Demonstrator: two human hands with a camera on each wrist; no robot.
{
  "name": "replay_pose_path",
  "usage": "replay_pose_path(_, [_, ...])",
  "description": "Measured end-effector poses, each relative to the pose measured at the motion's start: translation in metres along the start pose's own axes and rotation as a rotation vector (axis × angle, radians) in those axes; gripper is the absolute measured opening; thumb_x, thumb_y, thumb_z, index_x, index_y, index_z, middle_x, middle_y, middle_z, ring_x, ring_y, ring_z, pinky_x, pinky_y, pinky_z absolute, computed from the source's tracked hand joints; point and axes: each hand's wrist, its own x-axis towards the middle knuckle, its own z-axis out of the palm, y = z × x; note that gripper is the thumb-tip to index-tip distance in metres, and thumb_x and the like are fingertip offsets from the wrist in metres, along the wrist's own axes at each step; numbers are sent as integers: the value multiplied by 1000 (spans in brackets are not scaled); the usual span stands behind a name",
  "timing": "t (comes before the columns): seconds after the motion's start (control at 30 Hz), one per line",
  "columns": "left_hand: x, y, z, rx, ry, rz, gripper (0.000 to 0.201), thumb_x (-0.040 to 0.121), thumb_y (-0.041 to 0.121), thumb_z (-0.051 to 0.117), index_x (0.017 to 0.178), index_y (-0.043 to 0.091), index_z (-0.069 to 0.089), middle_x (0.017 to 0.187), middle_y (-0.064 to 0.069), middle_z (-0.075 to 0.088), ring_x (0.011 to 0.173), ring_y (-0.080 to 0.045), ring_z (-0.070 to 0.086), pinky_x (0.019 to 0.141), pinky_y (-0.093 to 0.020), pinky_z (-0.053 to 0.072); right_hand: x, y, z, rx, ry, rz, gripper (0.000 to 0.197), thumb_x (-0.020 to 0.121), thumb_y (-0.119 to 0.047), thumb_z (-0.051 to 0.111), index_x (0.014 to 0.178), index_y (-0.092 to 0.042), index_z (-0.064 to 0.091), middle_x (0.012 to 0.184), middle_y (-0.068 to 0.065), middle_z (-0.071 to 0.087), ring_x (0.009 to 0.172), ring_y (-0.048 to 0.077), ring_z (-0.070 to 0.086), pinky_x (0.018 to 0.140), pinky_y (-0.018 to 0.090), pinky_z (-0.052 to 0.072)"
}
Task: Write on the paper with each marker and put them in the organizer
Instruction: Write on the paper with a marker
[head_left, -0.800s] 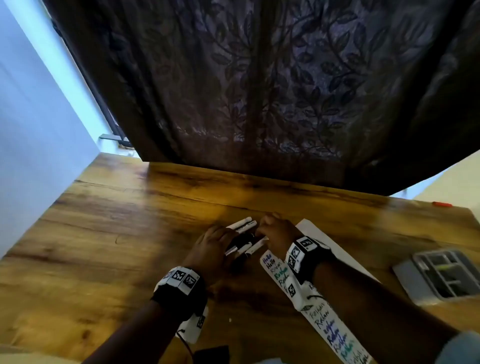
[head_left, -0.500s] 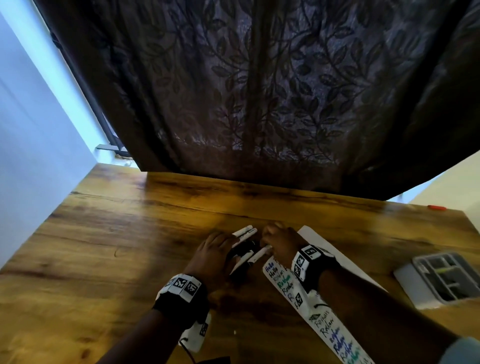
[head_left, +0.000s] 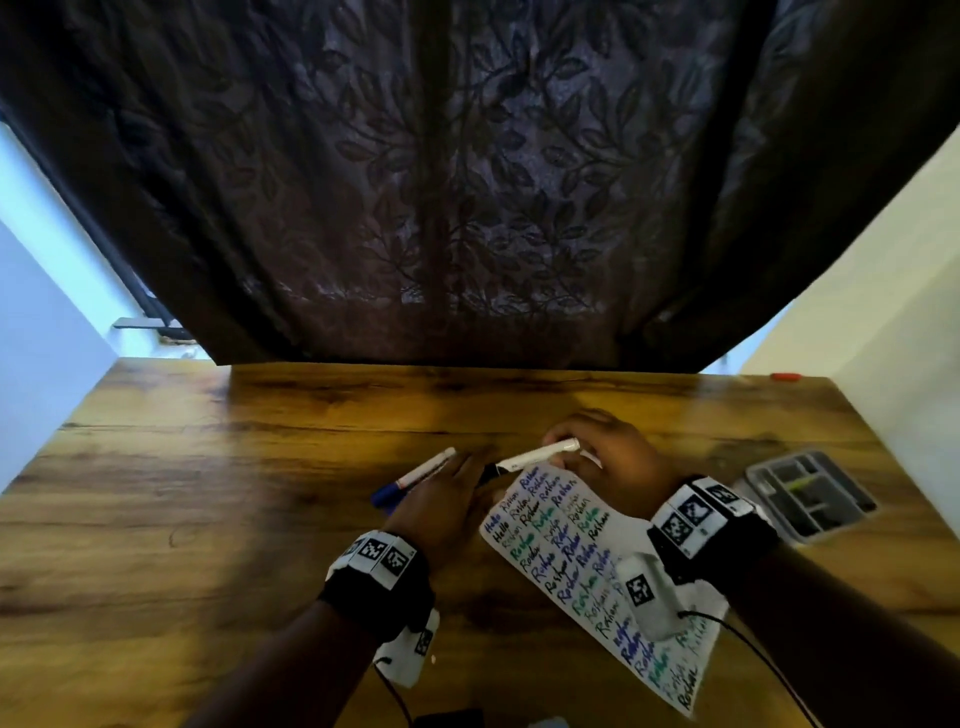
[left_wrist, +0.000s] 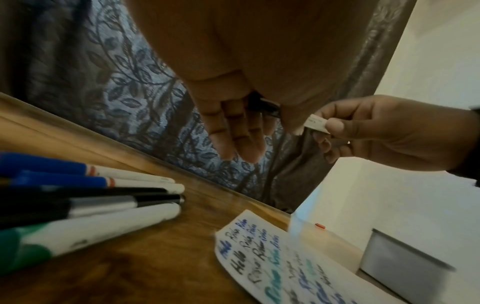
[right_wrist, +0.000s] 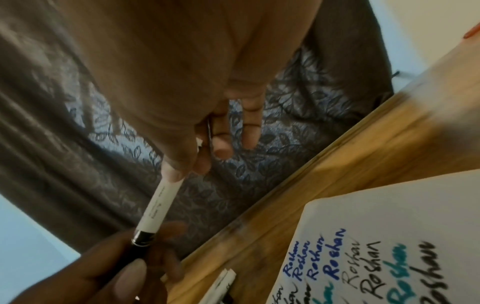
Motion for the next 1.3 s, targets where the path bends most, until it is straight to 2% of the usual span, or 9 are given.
replay_pose_path(0.1, [9, 24, 9, 10, -21, 46, 41, 102, 42, 36, 140, 28, 38, 130, -2, 56, 105, -22, 62, 85, -41, 54, -26, -1, -15, 106, 25, 141, 7, 91, -39, 61, 98, -37, 64, 89, -20, 62, 84, -8, 56, 66, 17, 46])
replay_pose_path(0.3, [26, 70, 27, 27, -48, 164, 34, 101, 50, 24, 129, 34, 36, 121, -2, 60, 90, -20, 63, 77, -40, 53, -66, 3, -24, 623, 244, 313, 6, 85, -19, 74, 89, -22, 72, 75, -3, 71, 68, 9, 64, 64, 24, 52])
replay_pose_path(0.47, [27, 137, 18, 27, -67, 280, 18, 105, 31, 36, 120, 33, 47, 86, 15, 47, 68, -5, 49, 58, -4, 34, -81, 5, -27, 866, 229, 309, 14, 92, -17, 66, 78, -15, 70, 66, 3, 68, 56, 18, 54, 55, 29, 45])
replay_pose_path(0.67, [42, 145, 43, 46, -193, 261, 47, 92, 72, 20, 113, 42, 50, 92, 9, 70, 77, -14, 65, 68, -32, 51, -95, 14, -40, 987, 225, 341, 53, 94, -45, 53, 76, 1, 70, 62, 33, 52, 56, 29, 51, 58, 21, 48])
replay_pose_path(0.87, [45, 155, 39, -121, -303, 214, 47, 90, 65, 41, 113, 32, 66, 99, 7, 72, 89, -3, 65, 85, -31, 54, -97, 16, -68, 851, 139, 190, 45, 101, -22, 47, 75, 6, 71, 71, 38, 62, 68, 55, 57, 64, 40, 50])
replay_pose_path(1.07, [42, 171, 34, -245, -338, 173, 23, 90, 31, 66, 106, 17, 75, 79, 35, 63, 74, 14, 60, 70, -4, 44, -95, 19, -62, 817, -2, 67, 49, 99, -37, 47, 73, -4, 72, 57, -11, 63, 53, 28, 52, 58, 39, 43])
replay_pose_path(1.17, [39, 149, 35, -78, -385, 61, 40, 88, 47, 63, 87, 7, 72, 74, 13, 70, 69, -2, 64, 66, -14, 43, -105, 54, -67, 799, 94, 174, 41, 79, -61, 67, 68, -21, 73, 57, -6, 63, 58, 21, 55, 60, 35, 47])
replay_pose_path(1.23, [27, 108, 31, 40, -387, -163, 45, 88, 54, 58, 82, 11, 69, 81, 0, 68, 76, -13, 63, 74, -20, 45, -116, 96, -91, 906, 314, 326, 62, 56, -75, 74, 71, -16, 70, 57, 11, 57, 58, 24, 59, 61, 35, 54])
replay_pose_path(1.3, [13, 70, 21, 162, -350, -276, 39, 88, 51, 59, 82, 13, 67, 88, 1, 63, 81, -12, 60, 81, -26, 48, -116, 115, -126, 960, 355, 225, 54, 83, -54, 67, 64, -3, 67, 48, 29, 39, 40, 19, 47, 45, 23, 41])
